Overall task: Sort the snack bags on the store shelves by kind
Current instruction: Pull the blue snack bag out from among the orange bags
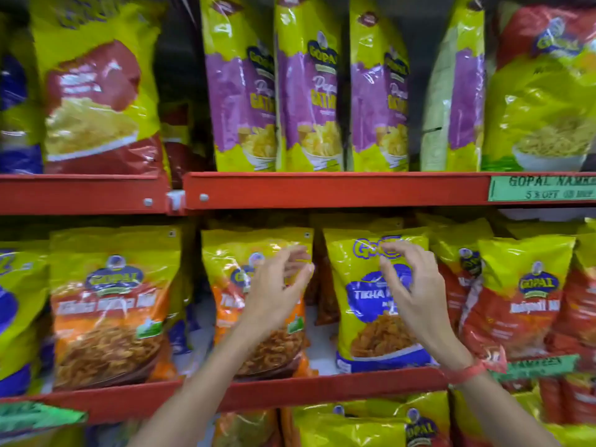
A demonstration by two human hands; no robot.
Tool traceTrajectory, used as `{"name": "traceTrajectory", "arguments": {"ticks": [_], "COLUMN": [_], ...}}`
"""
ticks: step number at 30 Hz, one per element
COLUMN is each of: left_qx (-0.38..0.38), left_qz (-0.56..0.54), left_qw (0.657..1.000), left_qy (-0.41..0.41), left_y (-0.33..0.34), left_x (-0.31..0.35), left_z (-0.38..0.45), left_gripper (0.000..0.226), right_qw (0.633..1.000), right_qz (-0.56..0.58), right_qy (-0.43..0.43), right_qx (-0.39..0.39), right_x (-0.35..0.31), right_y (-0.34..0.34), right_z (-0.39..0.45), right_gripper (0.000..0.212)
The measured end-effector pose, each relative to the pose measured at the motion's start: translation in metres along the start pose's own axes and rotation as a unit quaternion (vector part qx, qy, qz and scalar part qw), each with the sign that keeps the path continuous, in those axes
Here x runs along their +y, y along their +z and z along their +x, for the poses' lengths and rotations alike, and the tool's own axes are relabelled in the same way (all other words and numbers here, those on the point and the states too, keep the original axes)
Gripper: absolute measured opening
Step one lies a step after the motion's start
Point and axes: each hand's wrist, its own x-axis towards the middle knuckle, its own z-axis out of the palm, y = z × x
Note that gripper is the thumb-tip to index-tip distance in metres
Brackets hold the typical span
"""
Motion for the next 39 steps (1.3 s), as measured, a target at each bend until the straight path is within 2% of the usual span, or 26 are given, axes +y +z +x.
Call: {"name": "traceTrajectory", "arguments": {"ticks": [2, 5, 6, 8, 10, 11, 12, 14, 18, 22, 27, 34, 39], "left_qx": [-0.044, -0.09, -0.086, -0.079, -0.089, -0.103, -0.118, -0.118, -0.096, -0.095, -0.095, -0.1, -0.113], "left_qz": [-0.01, 0.026, 0.027, -0.019, -0.086, -0.097, -0.099, -0.101, -0.118, -0.131, -0.141, -0.173, -0.176], "left_qw": [0.998, 0.993, 0.993, 0.992, 0.982, 0.978, 0.976, 0.977, 0.981, 0.981, 0.981, 0.975, 0.968], "left_qy": [-0.043, -0.067, -0.07, -0.099, -0.143, -0.151, -0.154, -0.147, -0.119, -0.105, -0.095, -0.097, -0.137], "left_y": [0.032, 0.081, 0.093, 0.107, 0.116, 0.116, 0.114, 0.115, 0.109, 0.096, 0.073, 0.013, -0.042], "left_x": [-0.014, -0.029, -0.033, -0.045, -0.06, -0.066, -0.067, -0.068, -0.055, -0.043, -0.032, -0.022, -0.036], "left_z": [0.006, 0.006, 0.005, 0.003, 0.002, 0.0, -0.002, -0.005, -0.005, -0.005, -0.022, -0.069, -0.128], "left_gripper": [0.054, 0.094, 0.098, 0.094, 0.086, 0.08, 0.074, 0.072, 0.067, 0.072, 0.067, 0.065, 0.068], "right_qw": [0.998, 0.974, 0.962, 0.932, 0.894, 0.882, 0.876, 0.873, 0.889, 0.9, 0.908, 0.897, 0.877], "right_qz": [-0.001, 0.023, 0.05, 0.13, 0.197, 0.22, 0.237, 0.259, 0.263, 0.27, 0.272, 0.306, 0.317], "right_qy": [0.067, 0.193, 0.225, 0.277, 0.306, 0.311, 0.313, 0.32, 0.292, 0.267, 0.245, 0.25, 0.283], "right_qx": [-0.019, -0.114, -0.144, -0.196, -0.26, -0.278, -0.28, -0.261, -0.234, -0.217, -0.202, -0.2, -0.226], "right_x": [0.032, 0.079, 0.087, 0.103, 0.118, 0.123, 0.126, 0.129, 0.12, 0.101, 0.064, -0.006, -0.055], "right_y": [-0.007, -0.014, -0.015, -0.017, -0.015, -0.013, -0.011, -0.01, -0.015, -0.024, -0.036, -0.034, -0.008], "right_z": [-0.006, -0.021, -0.025, -0.032, -0.037, -0.041, -0.044, -0.046, -0.041, -0.034, -0.044, -0.076, -0.128], "right_gripper": [0.043, 0.087, 0.094, 0.082, 0.055, 0.049, 0.052, 0.06, 0.06, 0.052, 0.049, 0.049, 0.048]}}
